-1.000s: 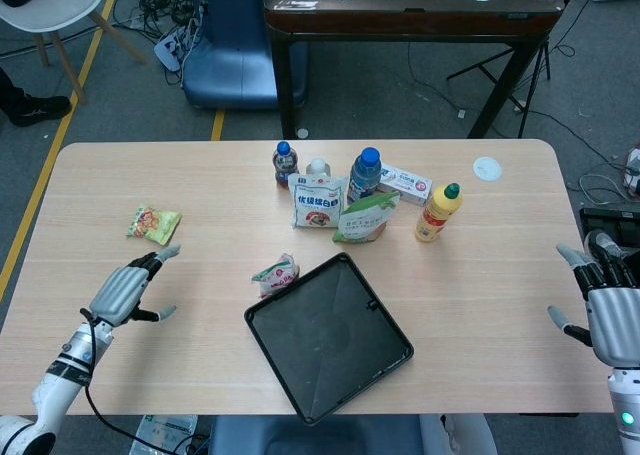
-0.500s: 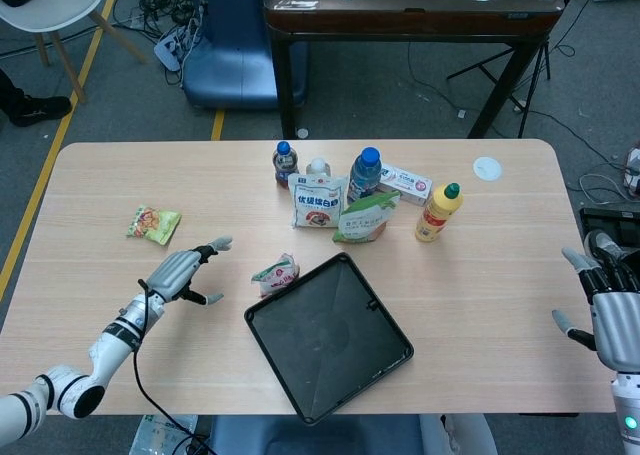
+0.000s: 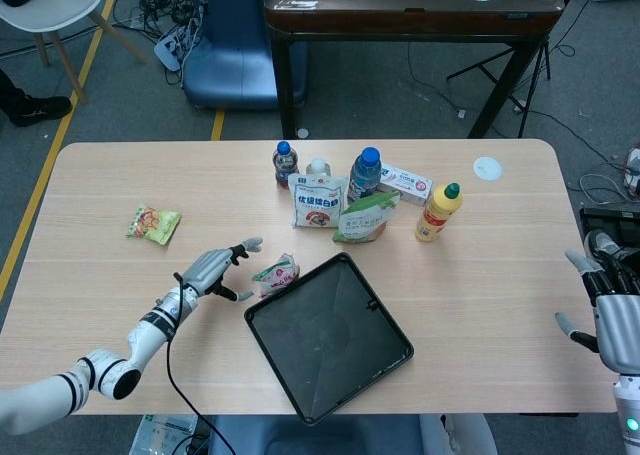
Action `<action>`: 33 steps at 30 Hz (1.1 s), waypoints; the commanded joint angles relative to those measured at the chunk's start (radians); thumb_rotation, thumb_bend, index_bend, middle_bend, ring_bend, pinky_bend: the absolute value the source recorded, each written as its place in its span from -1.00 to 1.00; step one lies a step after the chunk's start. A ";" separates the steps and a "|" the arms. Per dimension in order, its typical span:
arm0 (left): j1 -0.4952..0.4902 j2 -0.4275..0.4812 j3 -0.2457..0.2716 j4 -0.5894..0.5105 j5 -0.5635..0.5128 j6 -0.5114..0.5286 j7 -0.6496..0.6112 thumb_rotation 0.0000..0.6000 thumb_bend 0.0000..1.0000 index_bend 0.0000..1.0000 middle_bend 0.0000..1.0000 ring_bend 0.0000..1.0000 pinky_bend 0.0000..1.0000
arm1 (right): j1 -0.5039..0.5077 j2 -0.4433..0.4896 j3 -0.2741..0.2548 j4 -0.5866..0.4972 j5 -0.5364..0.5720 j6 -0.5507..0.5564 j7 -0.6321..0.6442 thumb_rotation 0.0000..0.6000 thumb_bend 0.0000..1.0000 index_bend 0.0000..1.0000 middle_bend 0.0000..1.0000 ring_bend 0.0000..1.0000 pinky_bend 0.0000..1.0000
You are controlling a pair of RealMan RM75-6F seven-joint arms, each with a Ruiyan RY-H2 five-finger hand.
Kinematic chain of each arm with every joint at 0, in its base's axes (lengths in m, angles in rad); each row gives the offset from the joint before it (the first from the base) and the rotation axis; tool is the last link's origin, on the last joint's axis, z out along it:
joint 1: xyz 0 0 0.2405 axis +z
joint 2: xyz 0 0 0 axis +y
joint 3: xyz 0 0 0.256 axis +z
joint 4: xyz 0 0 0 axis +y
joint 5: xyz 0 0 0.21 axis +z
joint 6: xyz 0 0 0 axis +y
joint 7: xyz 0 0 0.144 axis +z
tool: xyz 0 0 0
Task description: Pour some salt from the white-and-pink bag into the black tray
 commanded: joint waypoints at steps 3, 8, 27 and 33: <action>-0.031 -0.054 -0.006 0.051 -0.010 -0.020 -0.027 1.00 -0.59 -0.80 -0.60 -0.55 -0.45 | -0.006 0.001 -0.001 0.001 0.004 0.005 0.004 1.00 -0.64 -0.67 -0.50 -0.77 -0.65; -0.054 -0.103 -0.011 0.100 -0.013 -0.020 -0.032 1.00 -0.59 -0.77 -0.57 -0.52 -0.44 | -0.013 0.003 -0.002 0.005 0.009 0.009 0.009 1.00 -0.64 -0.67 -0.50 -0.77 -0.65; -0.095 -0.216 -0.005 0.231 -0.014 -0.014 -0.056 1.00 -0.59 -0.71 -0.52 -0.49 -0.42 | -0.027 0.002 0.000 0.023 0.027 0.009 0.032 1.00 -0.64 -0.67 -0.50 -0.77 -0.65; -0.099 -0.242 -0.004 0.260 -0.012 -0.004 -0.071 1.00 -0.59 -0.65 -0.47 -0.45 -0.38 | -0.032 0.004 0.000 0.020 0.027 0.014 0.032 1.00 -0.64 -0.67 -0.50 -0.77 -0.65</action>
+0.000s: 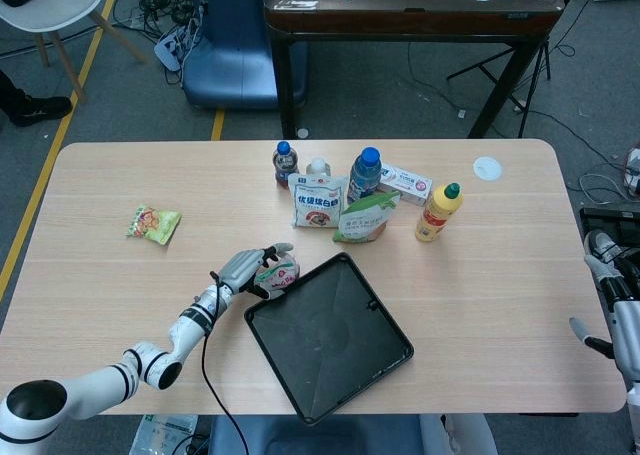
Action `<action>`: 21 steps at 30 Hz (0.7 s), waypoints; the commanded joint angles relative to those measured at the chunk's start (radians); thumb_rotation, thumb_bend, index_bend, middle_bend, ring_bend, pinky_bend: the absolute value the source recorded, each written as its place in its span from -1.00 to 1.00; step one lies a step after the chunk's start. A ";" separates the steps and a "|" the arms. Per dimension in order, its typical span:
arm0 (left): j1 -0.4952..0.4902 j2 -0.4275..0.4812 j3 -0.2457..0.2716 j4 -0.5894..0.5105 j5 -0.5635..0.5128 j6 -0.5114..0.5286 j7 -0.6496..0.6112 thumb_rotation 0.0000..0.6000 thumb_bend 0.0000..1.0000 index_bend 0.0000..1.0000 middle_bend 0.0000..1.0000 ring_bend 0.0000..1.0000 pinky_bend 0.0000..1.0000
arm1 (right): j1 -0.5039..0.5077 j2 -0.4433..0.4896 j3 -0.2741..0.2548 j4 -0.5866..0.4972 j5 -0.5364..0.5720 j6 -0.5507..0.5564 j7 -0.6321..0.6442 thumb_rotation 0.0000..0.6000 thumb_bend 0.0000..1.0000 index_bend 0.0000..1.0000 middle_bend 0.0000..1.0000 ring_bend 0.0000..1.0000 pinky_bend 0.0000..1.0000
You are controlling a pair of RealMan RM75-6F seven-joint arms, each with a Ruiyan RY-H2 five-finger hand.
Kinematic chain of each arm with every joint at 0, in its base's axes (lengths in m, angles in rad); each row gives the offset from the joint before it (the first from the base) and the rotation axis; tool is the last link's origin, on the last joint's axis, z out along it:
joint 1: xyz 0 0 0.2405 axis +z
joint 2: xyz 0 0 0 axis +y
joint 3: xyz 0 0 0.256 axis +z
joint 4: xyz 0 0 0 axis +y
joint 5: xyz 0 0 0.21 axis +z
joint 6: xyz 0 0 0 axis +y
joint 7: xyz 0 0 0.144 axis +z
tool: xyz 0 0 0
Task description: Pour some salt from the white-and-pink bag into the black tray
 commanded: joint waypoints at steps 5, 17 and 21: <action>-0.007 -0.037 -0.007 0.045 -0.002 0.012 -0.023 1.00 -0.59 -0.54 -0.37 -0.35 -0.30 | -0.006 0.003 -0.001 -0.006 -0.001 0.005 -0.003 1.00 -0.64 -0.67 -0.50 -0.77 -0.65; -0.025 -0.077 -0.042 0.127 -0.022 0.020 -0.072 1.00 -0.59 -0.24 -0.02 -0.03 0.11 | -0.009 0.005 0.002 -0.009 -0.004 0.010 0.003 1.00 -0.64 -0.67 -0.50 -0.77 -0.65; -0.023 -0.060 -0.041 0.124 -0.013 0.033 -0.083 1.00 -0.59 -0.19 0.04 0.01 0.21 | -0.006 0.004 0.004 -0.008 -0.004 0.005 0.005 1.00 -0.64 -0.67 -0.50 -0.77 -0.65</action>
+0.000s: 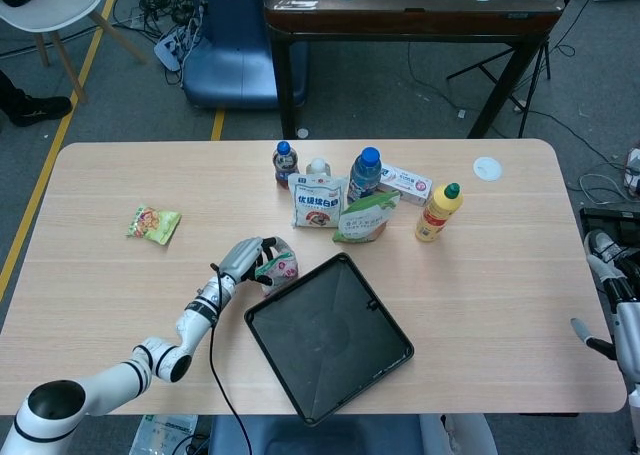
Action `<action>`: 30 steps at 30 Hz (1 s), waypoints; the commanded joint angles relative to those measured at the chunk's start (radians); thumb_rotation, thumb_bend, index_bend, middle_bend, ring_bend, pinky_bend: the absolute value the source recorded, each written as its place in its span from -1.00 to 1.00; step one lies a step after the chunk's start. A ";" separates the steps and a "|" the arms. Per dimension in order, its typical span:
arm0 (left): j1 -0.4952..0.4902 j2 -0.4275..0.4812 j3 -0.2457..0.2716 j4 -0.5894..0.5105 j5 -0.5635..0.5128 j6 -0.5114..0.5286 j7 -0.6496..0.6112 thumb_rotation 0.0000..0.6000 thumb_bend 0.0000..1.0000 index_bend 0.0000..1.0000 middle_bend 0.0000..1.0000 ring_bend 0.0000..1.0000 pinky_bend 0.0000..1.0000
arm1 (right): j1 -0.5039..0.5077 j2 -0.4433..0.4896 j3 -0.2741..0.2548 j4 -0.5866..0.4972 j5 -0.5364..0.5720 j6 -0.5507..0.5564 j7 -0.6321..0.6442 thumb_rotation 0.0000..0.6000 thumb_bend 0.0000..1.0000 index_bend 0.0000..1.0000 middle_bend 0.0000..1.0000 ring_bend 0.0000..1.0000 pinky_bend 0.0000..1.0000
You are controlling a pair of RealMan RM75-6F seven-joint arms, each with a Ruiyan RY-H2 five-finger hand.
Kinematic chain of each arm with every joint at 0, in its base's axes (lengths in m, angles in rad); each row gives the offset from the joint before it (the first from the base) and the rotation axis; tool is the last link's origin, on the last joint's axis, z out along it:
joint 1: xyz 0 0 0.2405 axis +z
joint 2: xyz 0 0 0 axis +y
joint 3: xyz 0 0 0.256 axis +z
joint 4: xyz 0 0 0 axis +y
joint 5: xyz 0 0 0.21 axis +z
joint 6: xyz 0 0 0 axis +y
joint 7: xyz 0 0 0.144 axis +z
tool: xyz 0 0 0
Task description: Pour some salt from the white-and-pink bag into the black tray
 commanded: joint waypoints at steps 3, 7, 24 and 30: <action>0.007 0.041 0.009 -0.029 0.020 0.019 -0.004 1.00 -0.59 -0.17 0.06 0.04 0.24 | 0.005 -0.003 0.003 0.002 -0.001 -0.004 0.002 1.00 -0.64 -0.67 -0.50 -0.77 -0.65; 0.022 0.100 0.029 -0.086 0.054 0.067 0.042 1.00 -0.59 -0.17 0.06 0.04 0.25 | 0.012 -0.007 0.005 0.006 -0.004 -0.013 0.002 1.00 -0.64 -0.67 -0.50 -0.77 -0.65; 0.096 0.282 0.091 -0.479 0.121 0.289 0.663 1.00 -0.59 -0.18 0.07 0.04 0.25 | 0.031 -0.022 -0.002 0.020 -0.048 -0.019 0.007 1.00 -0.64 -0.67 -0.50 -0.77 -0.65; 0.105 0.234 0.114 -0.499 0.161 0.356 0.886 1.00 -0.59 -0.18 0.08 0.04 0.25 | 0.025 -0.018 -0.006 0.021 -0.054 -0.010 0.013 1.00 -0.64 -0.67 -0.50 -0.77 -0.65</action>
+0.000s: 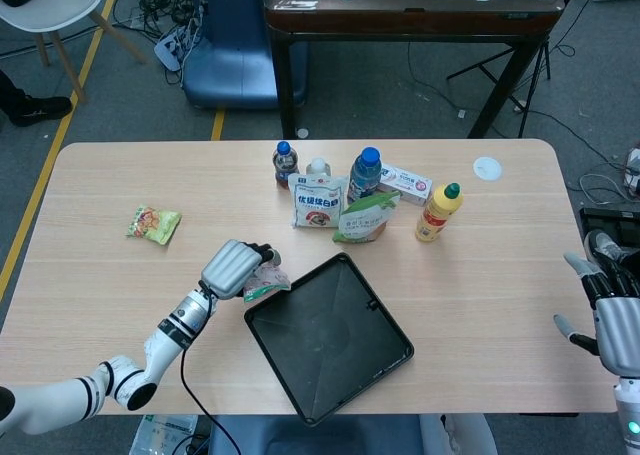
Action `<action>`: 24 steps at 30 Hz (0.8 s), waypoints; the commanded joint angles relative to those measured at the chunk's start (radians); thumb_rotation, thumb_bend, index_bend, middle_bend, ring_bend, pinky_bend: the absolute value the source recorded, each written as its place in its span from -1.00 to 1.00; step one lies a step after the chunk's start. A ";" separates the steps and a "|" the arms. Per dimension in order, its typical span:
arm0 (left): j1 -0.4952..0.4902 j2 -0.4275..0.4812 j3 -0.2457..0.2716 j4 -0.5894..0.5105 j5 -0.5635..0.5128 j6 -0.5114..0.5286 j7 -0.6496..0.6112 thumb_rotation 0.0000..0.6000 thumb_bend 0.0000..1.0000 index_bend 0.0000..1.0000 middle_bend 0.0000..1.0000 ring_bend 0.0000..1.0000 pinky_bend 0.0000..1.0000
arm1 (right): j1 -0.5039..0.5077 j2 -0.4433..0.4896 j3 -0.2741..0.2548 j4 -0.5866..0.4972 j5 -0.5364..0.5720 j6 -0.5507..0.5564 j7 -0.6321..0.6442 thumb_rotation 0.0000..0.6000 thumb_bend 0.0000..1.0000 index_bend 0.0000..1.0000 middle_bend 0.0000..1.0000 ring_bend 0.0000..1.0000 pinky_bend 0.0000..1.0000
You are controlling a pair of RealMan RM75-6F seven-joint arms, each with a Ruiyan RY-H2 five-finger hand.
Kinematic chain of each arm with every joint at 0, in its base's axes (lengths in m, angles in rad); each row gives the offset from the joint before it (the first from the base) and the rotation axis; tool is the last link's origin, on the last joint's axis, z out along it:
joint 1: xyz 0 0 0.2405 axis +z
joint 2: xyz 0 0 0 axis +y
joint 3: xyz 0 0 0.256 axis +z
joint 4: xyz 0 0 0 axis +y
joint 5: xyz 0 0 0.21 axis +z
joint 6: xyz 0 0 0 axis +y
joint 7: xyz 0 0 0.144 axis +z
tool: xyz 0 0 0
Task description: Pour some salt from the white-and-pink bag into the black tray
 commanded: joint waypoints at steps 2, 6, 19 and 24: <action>0.015 -0.044 0.031 -0.031 0.046 0.074 0.205 1.00 -0.59 -0.18 0.08 0.04 0.25 | -0.003 0.000 -0.002 0.003 -0.001 0.003 0.005 1.00 -0.64 -0.67 -0.50 -0.77 -0.65; 0.019 -0.079 0.041 -0.009 0.071 0.104 0.309 1.00 -0.59 -0.18 0.08 0.04 0.25 | -0.004 -0.003 -0.004 0.008 -0.003 0.005 0.011 1.00 -0.64 -0.67 -0.50 -0.77 -0.65; 0.030 -0.186 0.089 0.147 0.190 0.203 0.566 1.00 -0.59 -0.20 0.08 0.03 0.25 | -0.005 -0.006 -0.006 0.017 -0.002 0.003 0.022 1.00 -0.64 -0.67 -0.50 -0.77 -0.65; 0.041 -0.212 0.103 0.189 0.211 0.216 0.625 1.00 -0.59 -0.20 0.08 0.03 0.25 | -0.005 -0.007 -0.007 0.019 -0.002 0.003 0.024 1.00 -0.64 -0.67 -0.50 -0.77 -0.65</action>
